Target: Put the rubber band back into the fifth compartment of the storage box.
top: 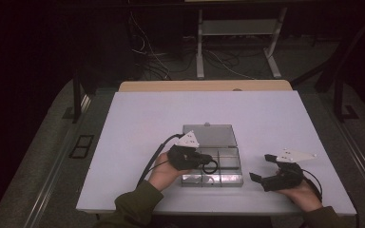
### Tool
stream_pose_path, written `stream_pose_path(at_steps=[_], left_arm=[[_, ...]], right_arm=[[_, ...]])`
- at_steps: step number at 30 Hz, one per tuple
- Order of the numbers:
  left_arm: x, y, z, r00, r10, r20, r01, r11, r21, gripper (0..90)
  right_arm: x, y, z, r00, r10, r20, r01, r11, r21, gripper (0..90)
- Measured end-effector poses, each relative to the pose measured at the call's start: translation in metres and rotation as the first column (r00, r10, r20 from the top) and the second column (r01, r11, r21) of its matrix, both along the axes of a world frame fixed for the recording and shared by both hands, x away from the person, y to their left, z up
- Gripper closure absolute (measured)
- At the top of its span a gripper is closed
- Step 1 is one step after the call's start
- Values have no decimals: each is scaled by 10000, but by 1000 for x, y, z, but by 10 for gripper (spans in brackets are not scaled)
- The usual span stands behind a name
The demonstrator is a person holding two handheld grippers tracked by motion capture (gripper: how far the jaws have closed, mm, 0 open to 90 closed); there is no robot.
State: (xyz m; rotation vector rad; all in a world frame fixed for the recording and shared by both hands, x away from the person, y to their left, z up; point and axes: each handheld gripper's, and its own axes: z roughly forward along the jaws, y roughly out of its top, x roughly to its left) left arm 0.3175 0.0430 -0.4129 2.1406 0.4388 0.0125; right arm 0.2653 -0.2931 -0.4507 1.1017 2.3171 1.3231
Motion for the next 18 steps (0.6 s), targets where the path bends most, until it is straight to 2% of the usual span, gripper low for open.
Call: stream_pose_path(at_steps=[11, 18], left_arm=[[-5, -8, -10, 9994, -343, 7, 342, 9976, 599, 859], [-8, -13, -15, 9989, -460, 91, 447, 9928, 1115, 859]], right_arm=[[0, 0, 0, 10000, 23, -18, -23, 10000, -26, 26], [0, 0, 0, 10000, 48, -21, -49, 10000, -57, 26]])
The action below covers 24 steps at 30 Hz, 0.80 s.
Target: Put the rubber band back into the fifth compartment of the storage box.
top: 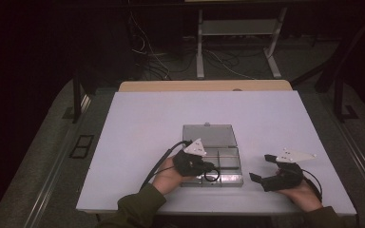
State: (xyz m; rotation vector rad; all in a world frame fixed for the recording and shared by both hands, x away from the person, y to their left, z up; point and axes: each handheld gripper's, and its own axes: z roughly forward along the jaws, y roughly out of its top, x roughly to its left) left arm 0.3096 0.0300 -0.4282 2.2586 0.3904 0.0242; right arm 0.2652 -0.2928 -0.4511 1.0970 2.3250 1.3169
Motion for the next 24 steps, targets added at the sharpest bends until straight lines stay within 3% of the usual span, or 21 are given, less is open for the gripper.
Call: stream_pose_path(at_steps=[13, 24], left_arm=[[-3, -6, -6, 9999, -172, 18, 171, 9985, 515, 854], [-2, -6, -6, 9994, -264, -210, 273, 9987, 420, 799]], right_arm=[[0, 0, 0, 10000, -3, -1, 3, 10000, 8, 26], [0, 0, 0, 10000, -6, -7, 6, 10000, 6, 26]])
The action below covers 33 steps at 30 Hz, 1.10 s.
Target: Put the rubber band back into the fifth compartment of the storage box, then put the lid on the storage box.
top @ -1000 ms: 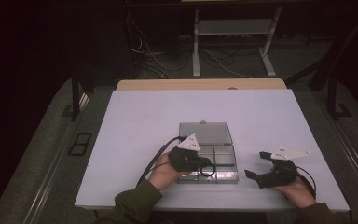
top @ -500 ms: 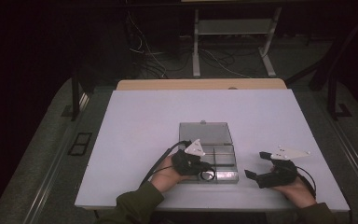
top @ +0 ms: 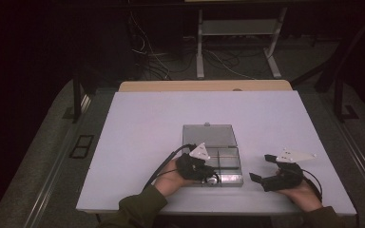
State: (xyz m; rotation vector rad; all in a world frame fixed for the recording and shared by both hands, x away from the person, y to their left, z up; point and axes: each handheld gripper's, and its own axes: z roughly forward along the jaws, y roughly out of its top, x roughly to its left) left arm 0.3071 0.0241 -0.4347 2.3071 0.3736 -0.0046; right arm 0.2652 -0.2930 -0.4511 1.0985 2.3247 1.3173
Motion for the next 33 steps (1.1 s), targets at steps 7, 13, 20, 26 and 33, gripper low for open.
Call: stream_pose_path(at_steps=[7, 13, 20, 26, 33], left_arm=[[1, 4, 5, 9995, 104, -295, -120, 9985, -531, 724], [2, 9, 10, 9986, 132, -517, -183, 9948, -1006, 681], [4, 20, 16, 9979, 377, -535, -449, 9890, -1411, 604], [5, 29, 20, 9966, 644, -509, -720, 9837, -1650, 567], [8, 41, 24, 9934, 1076, -390, -1132, 9745, -1937, 475]], right_arm=[[0, 0, 0, 10000, -3, -4, 3, 10000, 6, 26], [0, -1, 0, 10000, 1, 39, -1, 10000, 10, 26], [0, -1, 0, 10000, -14, 59, 14, 10000, 6, 26], [-1, -2, 0, 10000, -14, 35, 14, 10000, 26, 26], [-1, -2, 1, 10000, -23, 67, 23, 10000, 57, 26]])
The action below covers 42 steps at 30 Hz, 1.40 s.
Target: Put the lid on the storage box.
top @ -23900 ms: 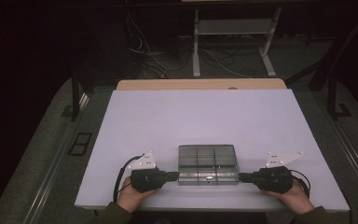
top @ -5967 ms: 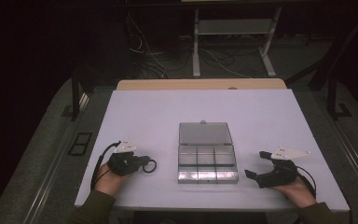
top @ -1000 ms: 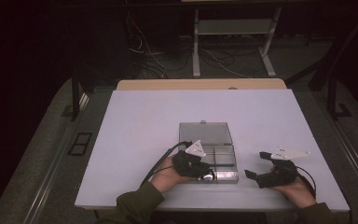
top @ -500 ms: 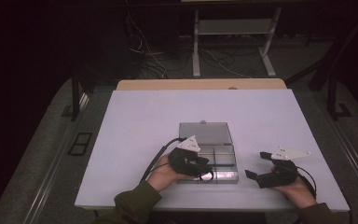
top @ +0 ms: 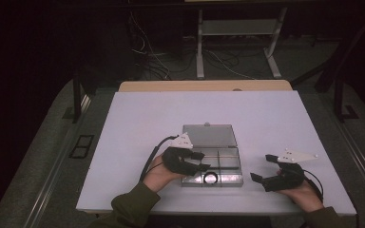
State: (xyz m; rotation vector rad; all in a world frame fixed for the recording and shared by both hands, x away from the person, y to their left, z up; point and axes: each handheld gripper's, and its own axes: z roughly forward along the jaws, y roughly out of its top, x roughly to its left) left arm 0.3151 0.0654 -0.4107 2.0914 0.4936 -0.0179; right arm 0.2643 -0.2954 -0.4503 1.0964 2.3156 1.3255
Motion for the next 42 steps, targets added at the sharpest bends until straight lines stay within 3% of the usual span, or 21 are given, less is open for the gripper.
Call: stream_pose_path(at_steps=[7, 15, 28, 42], left_arm=[[3, 14, 3, 9975, 692, 127, -686, 9966, -456, 391], [9, 35, 5, 9903, 1300, 480, -1271, 9900, -605, 278], [16, 55, 5, 9713, 2275, 690, -2223, 9720, -758, 157], [30, 64, 1, 9473, 3113, 752, -3055, 9489, -795, 139]], right_arm=[[1, 0, 0, 10000, 23, -47, -23, 10000, 13, 26], [4, 1, 4, 9998, -21, -182, 23, 9999, 106, 26], [18, 5, 17, 9981, -23, -613, 39, 9996, 266, 26], [47, 16, 28, 9989, -8, -476, 29, 9990, 454, 28]])
